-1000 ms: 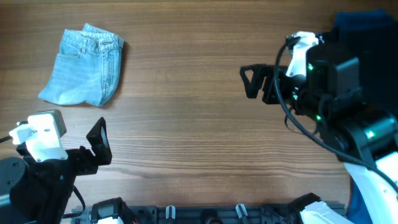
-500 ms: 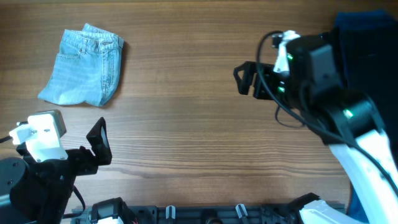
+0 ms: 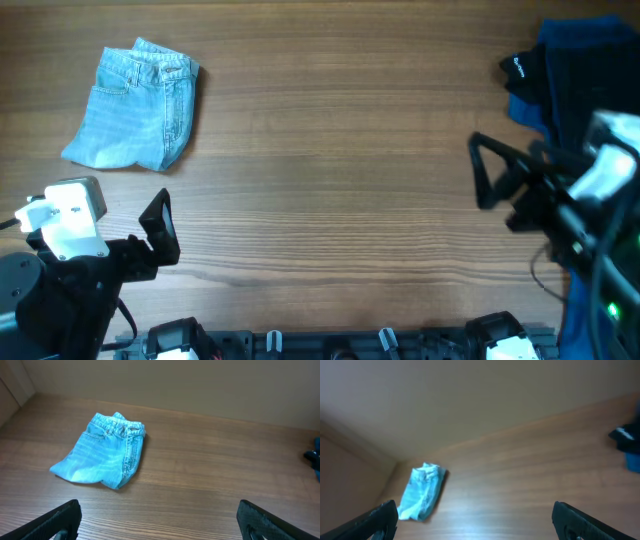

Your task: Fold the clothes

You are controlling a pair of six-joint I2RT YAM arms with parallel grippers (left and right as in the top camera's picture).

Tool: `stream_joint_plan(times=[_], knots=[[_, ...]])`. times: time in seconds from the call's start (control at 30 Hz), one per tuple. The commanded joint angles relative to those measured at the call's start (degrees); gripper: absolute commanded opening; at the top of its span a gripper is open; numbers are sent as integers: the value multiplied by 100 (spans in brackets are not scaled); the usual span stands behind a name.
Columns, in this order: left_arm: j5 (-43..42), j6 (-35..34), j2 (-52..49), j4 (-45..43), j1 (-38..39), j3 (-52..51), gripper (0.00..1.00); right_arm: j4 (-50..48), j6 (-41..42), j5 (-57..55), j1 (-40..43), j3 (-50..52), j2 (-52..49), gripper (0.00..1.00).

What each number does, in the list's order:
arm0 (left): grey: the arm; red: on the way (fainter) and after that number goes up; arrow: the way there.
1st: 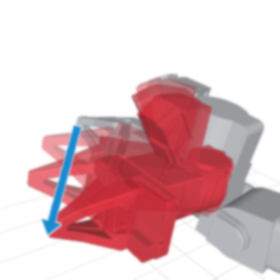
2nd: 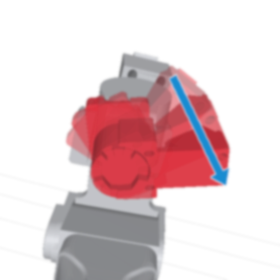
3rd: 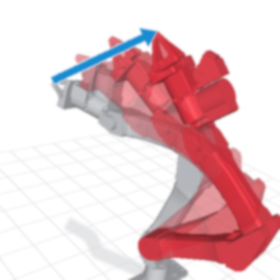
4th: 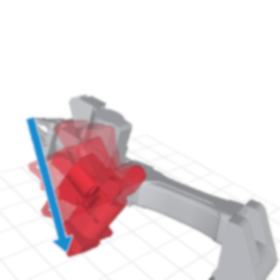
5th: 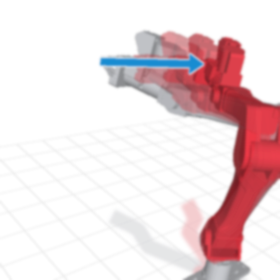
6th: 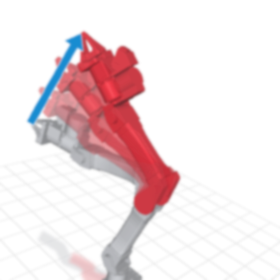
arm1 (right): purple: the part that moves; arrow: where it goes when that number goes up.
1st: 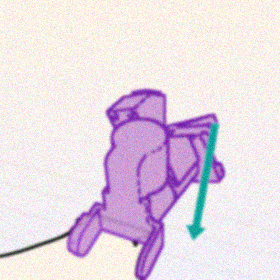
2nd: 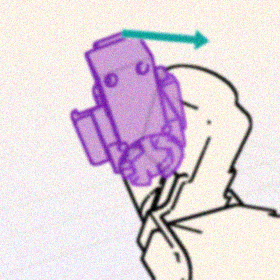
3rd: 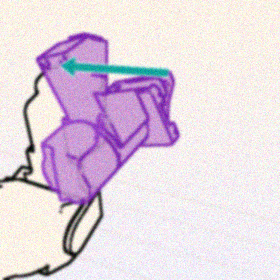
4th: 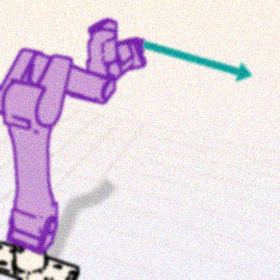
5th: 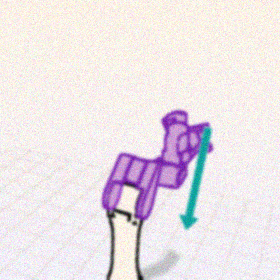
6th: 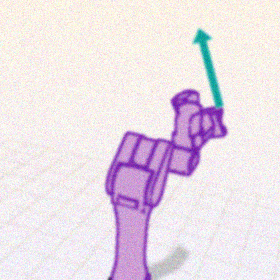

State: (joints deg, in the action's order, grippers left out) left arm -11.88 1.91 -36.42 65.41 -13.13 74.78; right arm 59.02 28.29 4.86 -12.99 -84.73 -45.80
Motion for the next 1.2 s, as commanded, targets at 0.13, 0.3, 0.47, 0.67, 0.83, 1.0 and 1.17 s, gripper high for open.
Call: stream_joint_plan(times=[0.13, 0.3, 0.47, 0.67, 0.83, 1.0, 1.17], knots=[[15, 107, 15, -13, 15, -20, 100, -1045, 20, -927, 949, 1427, 507, 100], [15, 107, 15, -13, 15, -20, 100, -2557, 184, -1067, 975, 3585, 1410, 100], [15, 107, 15, -13, 15, -20, 100, -2824, 1296, -1134, 968, 5379, 2835, 100], [15, 107, 15, -13, 15, -20, 100, -2938, 1075, -1099, 964, 6542, 4325, 100], [15, 107, 15, -13, 15, -20, 100, -3626, -455, -542, 964, 7180, 4564, 100], [15, 107, 15, -13, 15, -20, 100, -4151, -575, -437, 964, 7757, 4564, 100], [15, 107, 15, -13, 15, -20, 100, -4269, -568, -439, 964, 7849, 4559, 100]])
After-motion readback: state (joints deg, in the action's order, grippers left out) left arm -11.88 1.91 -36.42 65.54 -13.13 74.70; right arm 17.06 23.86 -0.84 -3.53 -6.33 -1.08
